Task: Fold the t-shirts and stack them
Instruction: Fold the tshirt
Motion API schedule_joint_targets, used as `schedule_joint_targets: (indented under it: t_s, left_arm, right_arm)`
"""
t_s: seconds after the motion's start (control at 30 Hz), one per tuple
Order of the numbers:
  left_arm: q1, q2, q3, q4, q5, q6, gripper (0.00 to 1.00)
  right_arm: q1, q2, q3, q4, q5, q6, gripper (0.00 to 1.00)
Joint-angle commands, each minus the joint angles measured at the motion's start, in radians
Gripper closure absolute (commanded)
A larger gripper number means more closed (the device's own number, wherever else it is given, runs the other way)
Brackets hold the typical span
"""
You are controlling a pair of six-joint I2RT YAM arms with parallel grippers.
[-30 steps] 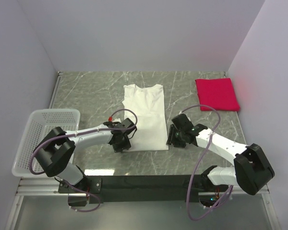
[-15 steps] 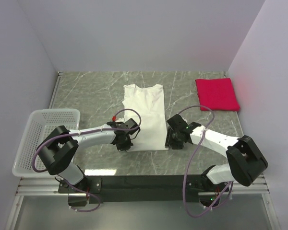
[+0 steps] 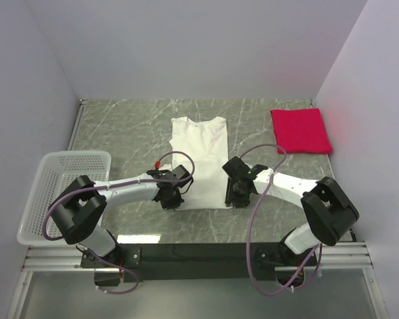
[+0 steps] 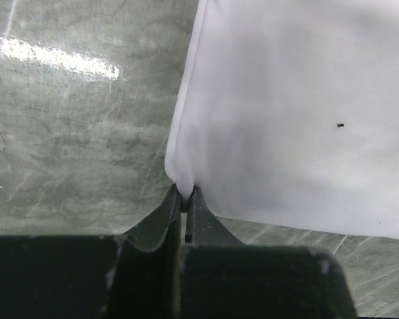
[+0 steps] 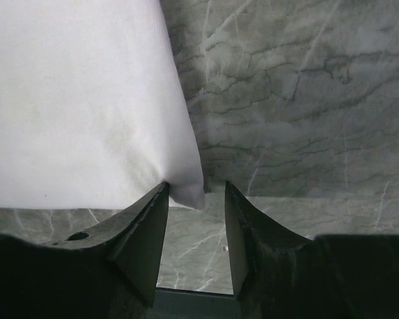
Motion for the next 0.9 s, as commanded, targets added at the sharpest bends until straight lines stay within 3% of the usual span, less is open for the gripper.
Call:
schedule_joint_targets:
  t_s: [0.0, 0.1, 0.4, 0.57, 0.87]
  left_arm:
    - [-0.015, 0.011, -0.037, -0.037, 0.023, -0.008, 0.99]
    - [-0.015, 0.005, -0.037, -0.043, 0.020, -0.011, 0.99]
    - [-0.015, 0.006, -0.031, -0.056, 0.020, -0.007, 0.99]
    - [-0.015, -0.008, -0.018, -0.075, 0.012, -0.005, 0.99]
    - [-0.030, -0.175, -0.012, -0.246, 0.070, 0.048, 0.99]
  right_arm:
    - [0.025, 0.072, 0.009, -0.037, 0.015, 0.017, 0.54]
    - [0.030, 0.117, 0.007, -0.049, -0.017, 0.003, 0.55]
    - [0.031, 0.150, -0.003, -0.049, -0.043, -0.003, 0.74]
    - [0.030, 0.129, -0.005, -0.040, -0.028, -0.014, 1.00]
    - [0.037, -0.066, -0.025, -0.171, -0.005, -0.089, 1.00]
